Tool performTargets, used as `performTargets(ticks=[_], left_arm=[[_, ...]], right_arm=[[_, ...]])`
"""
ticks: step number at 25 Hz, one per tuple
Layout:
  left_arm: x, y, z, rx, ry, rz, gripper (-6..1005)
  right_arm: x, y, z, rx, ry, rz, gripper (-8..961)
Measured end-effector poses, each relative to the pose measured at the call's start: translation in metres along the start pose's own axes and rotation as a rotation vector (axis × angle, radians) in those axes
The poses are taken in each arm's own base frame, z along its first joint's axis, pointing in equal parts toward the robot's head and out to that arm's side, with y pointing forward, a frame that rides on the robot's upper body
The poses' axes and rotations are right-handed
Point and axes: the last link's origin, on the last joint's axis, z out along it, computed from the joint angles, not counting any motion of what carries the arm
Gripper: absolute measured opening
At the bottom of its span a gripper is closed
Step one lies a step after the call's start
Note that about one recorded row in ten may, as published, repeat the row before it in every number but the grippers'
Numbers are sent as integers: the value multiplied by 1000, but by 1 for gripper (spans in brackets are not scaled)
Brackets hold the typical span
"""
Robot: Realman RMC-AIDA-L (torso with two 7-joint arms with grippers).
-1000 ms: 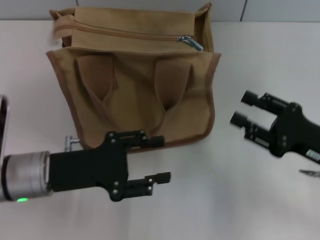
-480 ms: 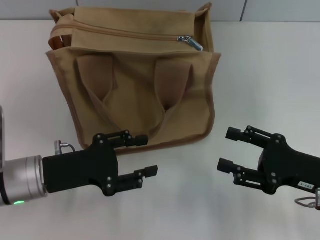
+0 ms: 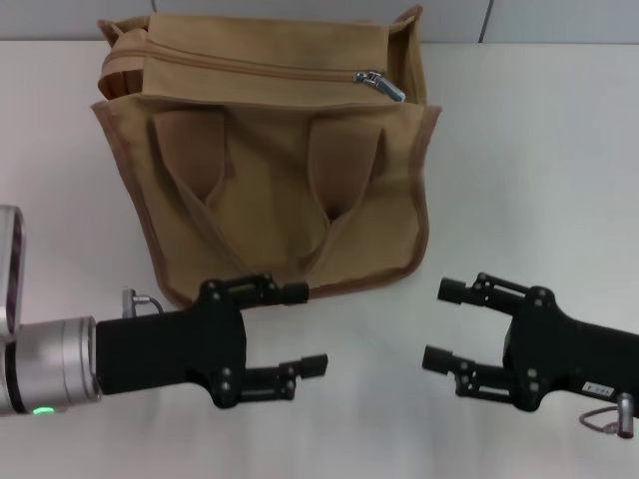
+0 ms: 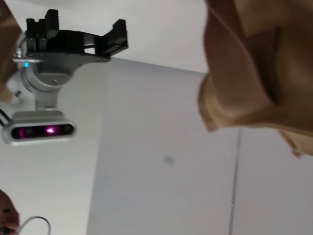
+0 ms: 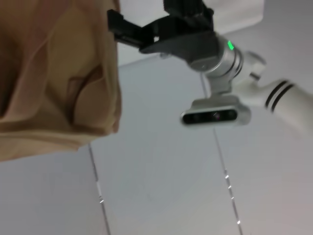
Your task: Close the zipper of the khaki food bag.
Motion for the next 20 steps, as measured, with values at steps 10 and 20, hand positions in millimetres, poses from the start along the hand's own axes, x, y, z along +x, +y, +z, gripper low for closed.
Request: performTargets(ticks=[10,20], left_arm=[[-9,9,4,-41,-43,-12,759],[-14,14,3,-34,-42,-37,759]], right_arm=[[5,6,4,-47,36,-7,767],[8,9,4,-52,30,12,767]])
